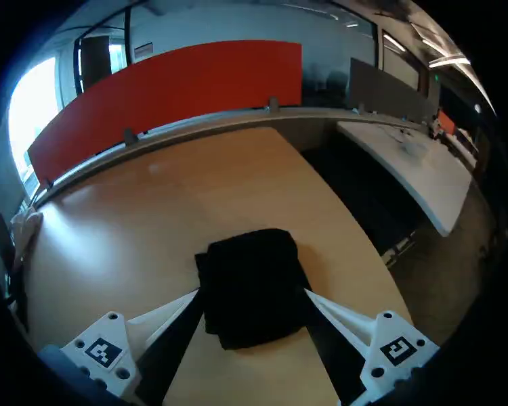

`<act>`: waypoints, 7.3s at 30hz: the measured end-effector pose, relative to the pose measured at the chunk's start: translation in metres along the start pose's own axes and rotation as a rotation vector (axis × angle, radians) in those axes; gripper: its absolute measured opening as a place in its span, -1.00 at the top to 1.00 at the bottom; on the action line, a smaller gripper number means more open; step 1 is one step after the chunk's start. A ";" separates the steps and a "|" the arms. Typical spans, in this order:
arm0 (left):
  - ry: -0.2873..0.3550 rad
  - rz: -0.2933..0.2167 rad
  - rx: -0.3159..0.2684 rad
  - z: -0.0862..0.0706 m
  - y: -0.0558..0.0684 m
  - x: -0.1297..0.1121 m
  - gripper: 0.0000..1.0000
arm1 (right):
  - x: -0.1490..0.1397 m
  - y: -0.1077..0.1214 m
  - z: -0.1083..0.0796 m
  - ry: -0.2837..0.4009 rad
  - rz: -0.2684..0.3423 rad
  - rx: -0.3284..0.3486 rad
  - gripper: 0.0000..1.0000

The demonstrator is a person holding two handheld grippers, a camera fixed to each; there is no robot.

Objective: Fold towel

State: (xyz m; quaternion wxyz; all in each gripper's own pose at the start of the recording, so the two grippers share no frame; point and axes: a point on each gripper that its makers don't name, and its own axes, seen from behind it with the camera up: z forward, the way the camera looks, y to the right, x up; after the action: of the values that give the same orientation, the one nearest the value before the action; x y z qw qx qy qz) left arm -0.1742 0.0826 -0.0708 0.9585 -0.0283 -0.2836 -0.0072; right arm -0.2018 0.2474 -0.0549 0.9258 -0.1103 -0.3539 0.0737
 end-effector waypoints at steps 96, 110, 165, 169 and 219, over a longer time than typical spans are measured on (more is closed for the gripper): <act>0.551 -0.115 0.047 -0.006 -0.061 0.198 -0.96 | 0.175 -0.280 -0.127 0.697 -0.106 0.330 -0.99; 0.553 -0.078 0.084 0.008 -0.070 0.181 -0.96 | 0.175 -0.287 -0.134 0.694 -0.146 0.294 -0.99; 0.693 -0.063 0.098 0.072 -0.098 0.068 -0.96 | 0.126 -0.311 -0.102 0.719 -0.205 0.242 -0.99; 0.696 -0.073 0.095 0.073 -0.100 0.065 -0.96 | 0.124 -0.312 -0.102 0.713 -0.213 0.247 -0.99; 0.665 -0.054 0.108 0.089 -0.099 0.057 -0.97 | 0.107 -0.262 -0.072 0.763 -0.155 0.240 -1.00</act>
State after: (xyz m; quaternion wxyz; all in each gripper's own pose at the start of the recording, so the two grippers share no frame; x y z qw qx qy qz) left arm -0.1773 -0.0114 0.0395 0.9981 0.0341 0.0438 -0.0265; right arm -0.0591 0.0065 0.0291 0.9998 0.0063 0.0187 -0.0017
